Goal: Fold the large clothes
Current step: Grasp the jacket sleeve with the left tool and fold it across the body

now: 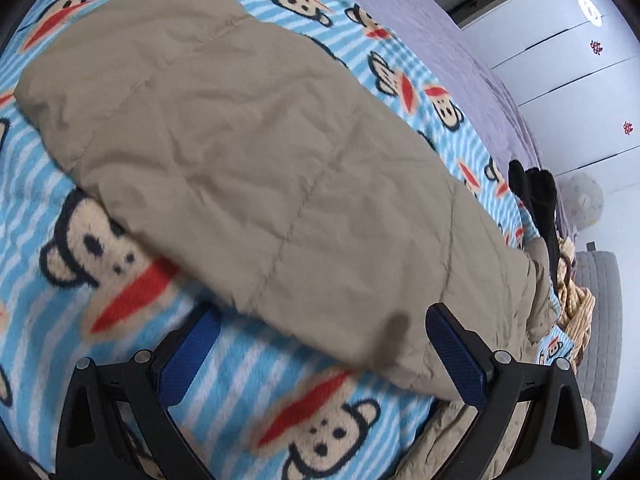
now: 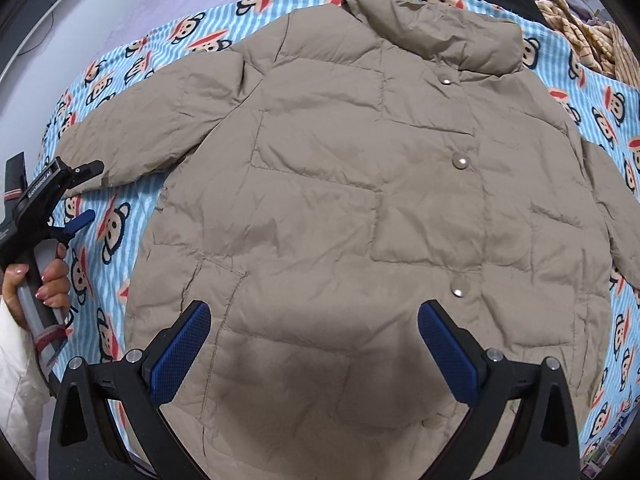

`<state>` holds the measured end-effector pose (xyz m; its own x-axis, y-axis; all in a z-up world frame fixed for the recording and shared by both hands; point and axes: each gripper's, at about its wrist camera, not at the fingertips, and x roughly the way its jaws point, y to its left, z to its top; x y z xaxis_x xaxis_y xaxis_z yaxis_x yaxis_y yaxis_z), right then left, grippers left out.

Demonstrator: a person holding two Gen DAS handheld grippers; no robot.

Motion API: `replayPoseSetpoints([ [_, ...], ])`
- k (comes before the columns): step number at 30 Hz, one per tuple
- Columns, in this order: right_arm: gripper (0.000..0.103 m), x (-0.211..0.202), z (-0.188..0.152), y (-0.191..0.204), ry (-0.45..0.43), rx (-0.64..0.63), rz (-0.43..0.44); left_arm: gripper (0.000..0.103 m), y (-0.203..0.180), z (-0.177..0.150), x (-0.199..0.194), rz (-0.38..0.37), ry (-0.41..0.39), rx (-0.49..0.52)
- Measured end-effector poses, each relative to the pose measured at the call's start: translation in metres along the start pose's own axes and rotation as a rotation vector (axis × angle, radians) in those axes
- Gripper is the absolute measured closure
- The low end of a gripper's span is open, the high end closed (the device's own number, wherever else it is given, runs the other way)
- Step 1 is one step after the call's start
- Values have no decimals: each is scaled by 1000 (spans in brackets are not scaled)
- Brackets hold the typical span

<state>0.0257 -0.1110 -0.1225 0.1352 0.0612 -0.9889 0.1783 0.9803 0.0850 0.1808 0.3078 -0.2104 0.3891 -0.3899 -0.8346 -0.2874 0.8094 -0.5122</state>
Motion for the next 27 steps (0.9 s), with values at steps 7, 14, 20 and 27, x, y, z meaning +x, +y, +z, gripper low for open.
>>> replayPoseSetpoints([
  [7,0,16,19,16,-15,2,25,26,-4,50,8,41,-107,-21],
  [14,5,21,48,31,-101,45,117,94,-8,68,-14,15,-166,39],
  [20,89,38,76,33,-122,162,361,94,-52,56,-65,34,-272,239],
  [27,91,81,102,65,-114,176,527,94,-129,27,-101,-69,-321,449],
])
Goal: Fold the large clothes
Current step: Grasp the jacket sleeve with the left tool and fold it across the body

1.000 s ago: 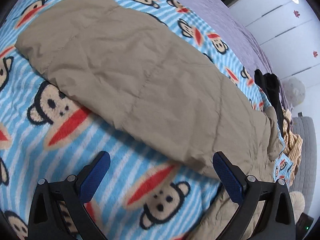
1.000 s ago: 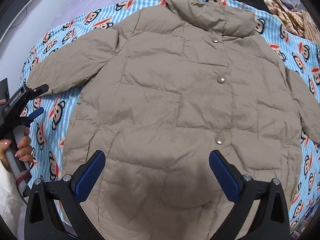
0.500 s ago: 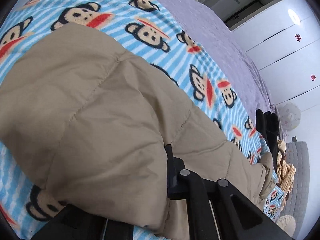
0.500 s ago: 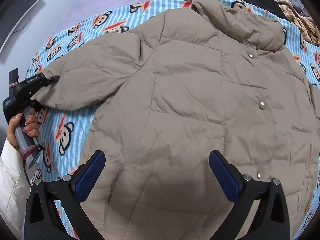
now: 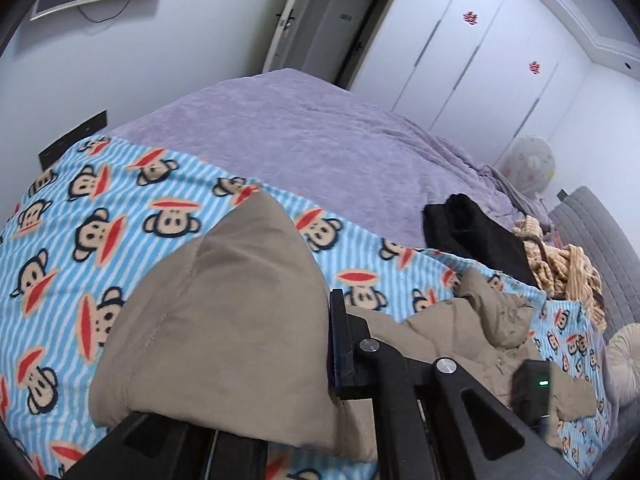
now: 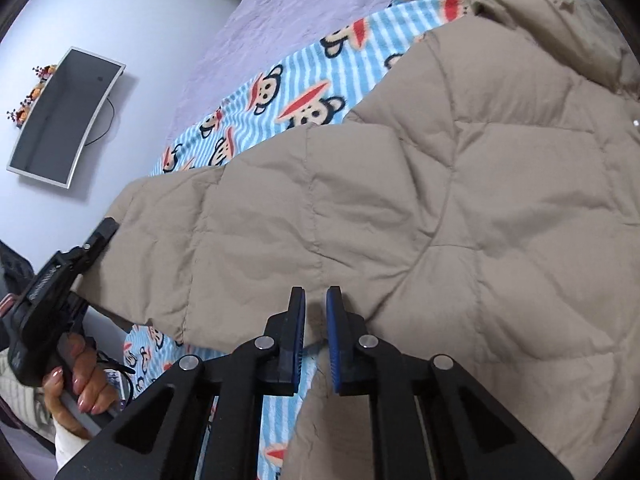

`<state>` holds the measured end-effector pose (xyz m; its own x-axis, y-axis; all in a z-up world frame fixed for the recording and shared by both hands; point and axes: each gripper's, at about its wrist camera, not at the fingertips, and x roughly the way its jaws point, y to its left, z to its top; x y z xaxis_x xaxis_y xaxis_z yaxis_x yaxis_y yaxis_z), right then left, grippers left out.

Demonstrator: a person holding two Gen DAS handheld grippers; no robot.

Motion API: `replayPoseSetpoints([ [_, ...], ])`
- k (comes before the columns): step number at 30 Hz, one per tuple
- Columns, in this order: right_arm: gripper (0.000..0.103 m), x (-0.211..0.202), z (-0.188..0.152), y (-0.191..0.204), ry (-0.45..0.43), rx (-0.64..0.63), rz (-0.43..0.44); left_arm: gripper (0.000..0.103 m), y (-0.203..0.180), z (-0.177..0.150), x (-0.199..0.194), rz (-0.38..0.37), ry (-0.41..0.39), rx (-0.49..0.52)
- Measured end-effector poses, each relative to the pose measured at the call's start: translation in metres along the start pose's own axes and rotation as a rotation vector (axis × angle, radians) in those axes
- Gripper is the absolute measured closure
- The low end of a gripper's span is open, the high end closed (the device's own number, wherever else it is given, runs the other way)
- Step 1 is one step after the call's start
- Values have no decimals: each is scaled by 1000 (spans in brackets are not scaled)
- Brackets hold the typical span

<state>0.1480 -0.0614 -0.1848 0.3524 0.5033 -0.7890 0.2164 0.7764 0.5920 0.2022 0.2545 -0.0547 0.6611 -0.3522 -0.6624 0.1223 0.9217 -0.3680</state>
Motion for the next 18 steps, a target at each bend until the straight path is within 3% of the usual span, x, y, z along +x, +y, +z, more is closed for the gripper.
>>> replayPoseSetpoints([
  [6,93,42,-6,-14,73,61,59,94,-106,-19,25,-121,63,134],
  [9,93,24,-9,-20,92,82,127,94,-165,-35,41,-175,108,206],
  [11,93,-7,-14,-32,54,75,111,94,-204,-51,58,-198,169,263],
  [15,93,-87,-31,-98,-38,181,21,94,-270,-112,104,-74,227,506],
  [18,93,-136,-46,-147,-92,250,-92,94,-287,-166,139,-1,323,620],
])
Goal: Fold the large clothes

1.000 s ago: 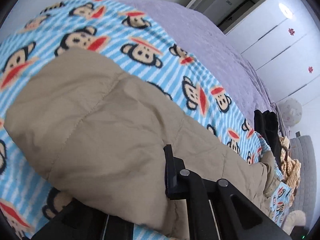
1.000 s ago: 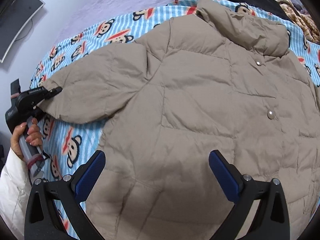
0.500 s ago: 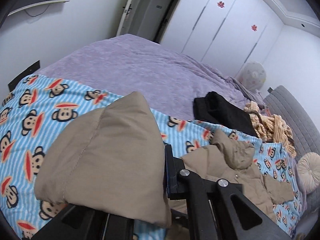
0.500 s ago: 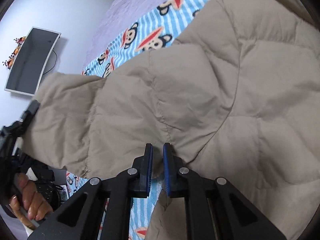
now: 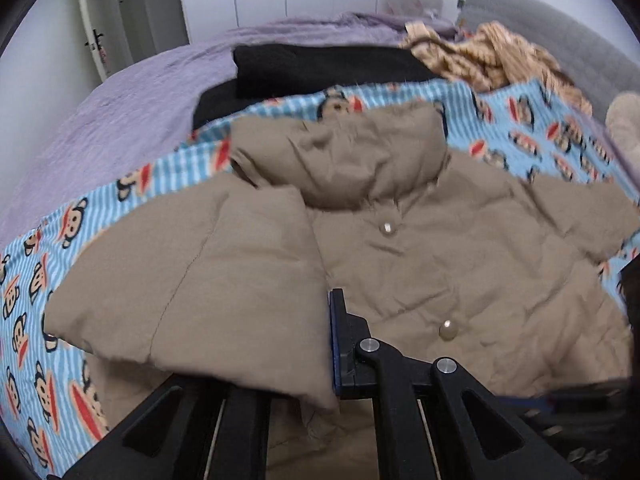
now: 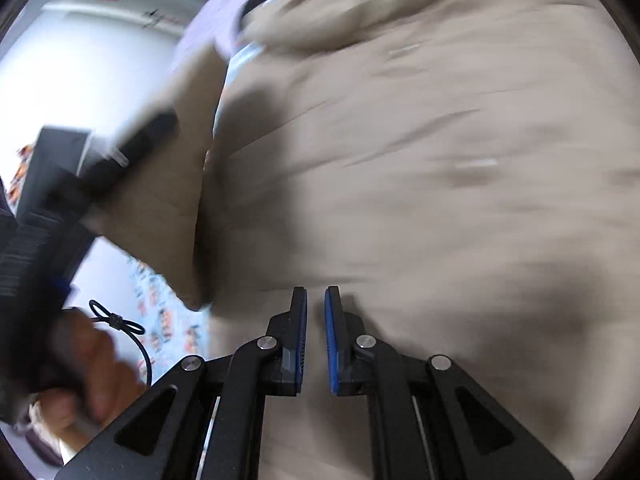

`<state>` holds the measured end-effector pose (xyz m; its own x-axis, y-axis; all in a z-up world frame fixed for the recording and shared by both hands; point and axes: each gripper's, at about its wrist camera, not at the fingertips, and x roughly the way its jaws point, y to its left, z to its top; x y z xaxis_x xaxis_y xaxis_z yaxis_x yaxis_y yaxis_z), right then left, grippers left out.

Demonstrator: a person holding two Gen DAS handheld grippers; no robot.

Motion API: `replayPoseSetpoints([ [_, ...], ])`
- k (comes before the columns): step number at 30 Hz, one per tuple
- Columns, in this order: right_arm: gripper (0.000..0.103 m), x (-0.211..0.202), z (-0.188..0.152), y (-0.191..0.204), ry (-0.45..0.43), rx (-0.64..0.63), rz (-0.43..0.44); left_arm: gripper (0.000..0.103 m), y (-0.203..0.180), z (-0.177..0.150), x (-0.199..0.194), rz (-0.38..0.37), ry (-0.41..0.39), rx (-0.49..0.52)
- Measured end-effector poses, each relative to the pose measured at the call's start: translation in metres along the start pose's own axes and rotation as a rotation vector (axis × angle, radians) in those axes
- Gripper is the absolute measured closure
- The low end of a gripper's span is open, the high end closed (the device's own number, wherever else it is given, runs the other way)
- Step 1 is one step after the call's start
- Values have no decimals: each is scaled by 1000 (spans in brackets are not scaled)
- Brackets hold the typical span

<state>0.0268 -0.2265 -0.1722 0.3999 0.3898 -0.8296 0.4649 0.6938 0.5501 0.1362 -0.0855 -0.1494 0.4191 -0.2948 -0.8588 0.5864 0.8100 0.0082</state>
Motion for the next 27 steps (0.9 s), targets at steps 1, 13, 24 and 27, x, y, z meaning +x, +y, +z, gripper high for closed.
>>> replayPoseSetpoints([
  [1,93,-10,-1,-13,-13,11,-21,94,-9,-9,13,17,38,28],
  [13,92,-23,10,-14,-40,-121,-125,0,2,-33,-30,82,-40,24],
  [24,0,9,2,137,-150,-734,-336,12,205,-63,-27,-7,26,-562],
  [27,0,26,-19,142,-147,-874,-432,12,240,-67,10,-212,76,-744],
])
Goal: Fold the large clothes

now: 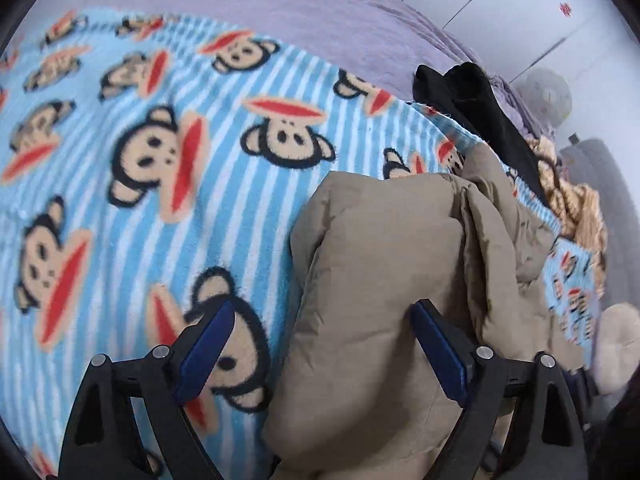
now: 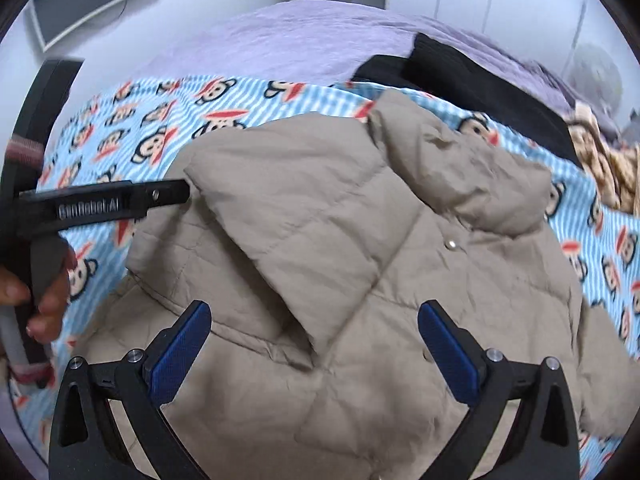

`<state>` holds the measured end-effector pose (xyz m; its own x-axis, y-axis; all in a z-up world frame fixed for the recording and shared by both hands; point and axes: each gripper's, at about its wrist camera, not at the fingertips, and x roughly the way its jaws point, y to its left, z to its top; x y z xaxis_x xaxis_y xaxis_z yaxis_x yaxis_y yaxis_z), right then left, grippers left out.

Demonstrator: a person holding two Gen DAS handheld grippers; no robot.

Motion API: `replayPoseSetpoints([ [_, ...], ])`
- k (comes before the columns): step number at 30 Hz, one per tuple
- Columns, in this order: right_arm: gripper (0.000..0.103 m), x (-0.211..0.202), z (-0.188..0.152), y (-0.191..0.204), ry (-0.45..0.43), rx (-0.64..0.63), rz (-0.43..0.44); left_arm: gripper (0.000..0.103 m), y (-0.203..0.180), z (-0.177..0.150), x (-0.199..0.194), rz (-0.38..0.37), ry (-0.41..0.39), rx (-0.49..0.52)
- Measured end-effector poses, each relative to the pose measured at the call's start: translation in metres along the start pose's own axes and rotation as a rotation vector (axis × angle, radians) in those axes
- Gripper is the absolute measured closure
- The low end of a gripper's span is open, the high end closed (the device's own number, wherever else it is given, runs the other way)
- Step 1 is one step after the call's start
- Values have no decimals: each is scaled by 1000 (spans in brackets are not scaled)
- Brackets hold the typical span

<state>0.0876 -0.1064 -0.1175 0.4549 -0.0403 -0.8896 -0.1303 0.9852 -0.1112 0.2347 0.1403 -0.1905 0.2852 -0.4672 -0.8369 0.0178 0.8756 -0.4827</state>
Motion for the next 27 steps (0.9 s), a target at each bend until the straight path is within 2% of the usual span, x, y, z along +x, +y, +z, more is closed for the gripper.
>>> replayPoseSetpoints([
  [1,0,3,-1,6,4,-20,-18,12,5,6,8,-42,13,-44],
  [2,1,15,5,7,10,-24,-35,20,8,10,13,-84,14,-74],
  [3,1,18,8,5,11,-15,-51,53,6,13,15,-131,9,-87],
  [4,1,20,12,0,5,4,-69,70,2,16,17,-181,14,-87],
  [5,8,19,12,-9,-9,33,-86,78,-5,18,14,-186,-1,-70],
  [6,15,16,14,-19,-28,73,-93,84,-17,17,6,-147,-44,-12],
  [7,45,11,12,-32,-48,122,-67,85,-32,15,-2,-88,-81,72],
  [8,94,7,8,-49,-66,201,-19,85,-46,12,-8,-24,-114,157],
  [9,98,4,2,-66,-82,288,5,85,-58,7,-12,24,-138,228],
  [11,98,0,-20,-107,-117,497,81,85,-72,0,-10,107,-155,321],
  [13,98,7,-52,-145,-95,728,147,85,-73,0,3,185,-141,359],
  [16,98,37,-104,-179,-26,1034,302,84,-64,-1,18,228,-128,339],
  [18,98,45,-127,-186,-32,1150,390,83,-61,-1,15,239,-149,308],
  [20,98,44,-137,-188,-28,1193,438,73,-62,1,6,293,-177,297],
  [22,95,37,-142,-189,11,1208,447,71,-64,0,-8,349,-218,306],
  [23,91,31,-144,-190,37,1206,440,71,-63,0,-16,353,-232,310],
  [25,88,12,-149,-194,52,1174,403,71,-61,-3,-33,340,-240,307],
  [27,88,-8,-149,-197,27,1109,319,71,-60,-11,-47,313,-232,304],
])
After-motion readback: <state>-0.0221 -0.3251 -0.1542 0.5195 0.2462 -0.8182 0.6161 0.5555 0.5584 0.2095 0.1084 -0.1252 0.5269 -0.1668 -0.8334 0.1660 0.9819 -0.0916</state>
